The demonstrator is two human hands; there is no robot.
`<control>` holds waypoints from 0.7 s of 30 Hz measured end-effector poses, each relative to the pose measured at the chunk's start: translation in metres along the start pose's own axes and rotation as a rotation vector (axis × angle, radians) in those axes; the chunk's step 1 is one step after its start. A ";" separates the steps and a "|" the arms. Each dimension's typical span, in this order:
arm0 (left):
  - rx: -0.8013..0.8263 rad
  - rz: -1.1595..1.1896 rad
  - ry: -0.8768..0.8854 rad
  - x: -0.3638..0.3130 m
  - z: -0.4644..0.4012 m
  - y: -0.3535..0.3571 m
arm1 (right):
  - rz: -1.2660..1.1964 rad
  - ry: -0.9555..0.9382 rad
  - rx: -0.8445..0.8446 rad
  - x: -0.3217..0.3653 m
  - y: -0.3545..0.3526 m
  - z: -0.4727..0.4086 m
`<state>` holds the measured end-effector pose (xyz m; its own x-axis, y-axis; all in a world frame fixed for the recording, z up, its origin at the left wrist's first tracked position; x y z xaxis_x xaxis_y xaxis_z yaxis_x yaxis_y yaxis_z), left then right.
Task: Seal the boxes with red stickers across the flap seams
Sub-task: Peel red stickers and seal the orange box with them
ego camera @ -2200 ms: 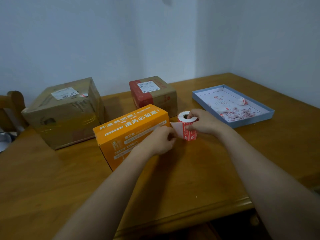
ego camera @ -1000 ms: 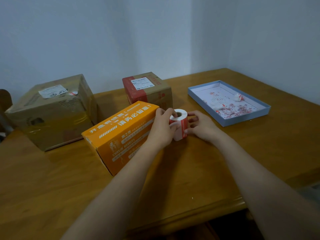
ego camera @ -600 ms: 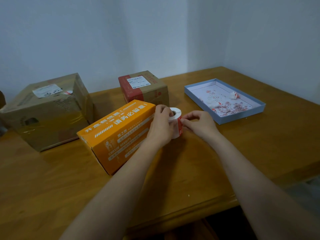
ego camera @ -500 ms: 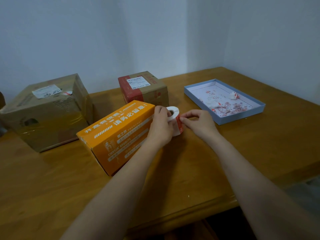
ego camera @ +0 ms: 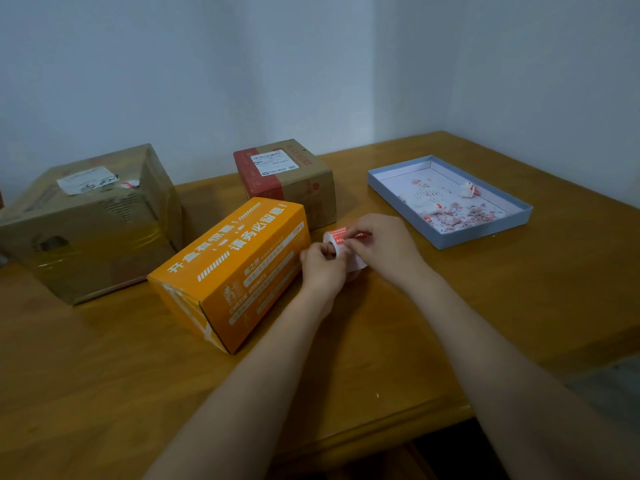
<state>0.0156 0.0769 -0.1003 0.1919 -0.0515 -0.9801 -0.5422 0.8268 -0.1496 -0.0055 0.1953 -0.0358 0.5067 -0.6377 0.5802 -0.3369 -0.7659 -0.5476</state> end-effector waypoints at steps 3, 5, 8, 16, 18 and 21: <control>0.029 -0.105 0.066 -0.004 0.003 -0.005 | 0.096 -0.087 0.015 0.006 0.005 0.002; 0.030 -0.141 0.108 -0.007 0.002 -0.009 | 0.146 -0.127 0.003 0.010 0.006 0.004; 0.037 -0.170 0.122 -0.008 0.002 -0.010 | 0.203 -0.190 0.004 0.015 0.006 0.006; 0.071 -0.202 0.118 -0.009 0.001 -0.011 | 0.265 -0.289 0.021 0.026 0.005 0.006; 0.074 -0.200 0.118 -0.010 0.001 -0.011 | 0.273 -0.292 0.020 0.026 0.006 0.006; 0.069 -0.201 0.125 -0.010 0.000 -0.011 | 0.298 -0.293 0.018 0.026 0.007 0.007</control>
<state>0.0195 0.0688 -0.0889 0.1855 -0.2836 -0.9408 -0.4451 0.8293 -0.3378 0.0106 0.1741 -0.0286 0.5942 -0.7790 0.2003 -0.4906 -0.5483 -0.6773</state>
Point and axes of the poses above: each hand's wrist, its own z-axis away from the middle knuckle, its own y-axis out of the palm, x = y × z, the point moved 7 cm from there along -z, towards the middle knuckle, and after that the axes turned 15 degrees about -x, right-handed, at the moved point
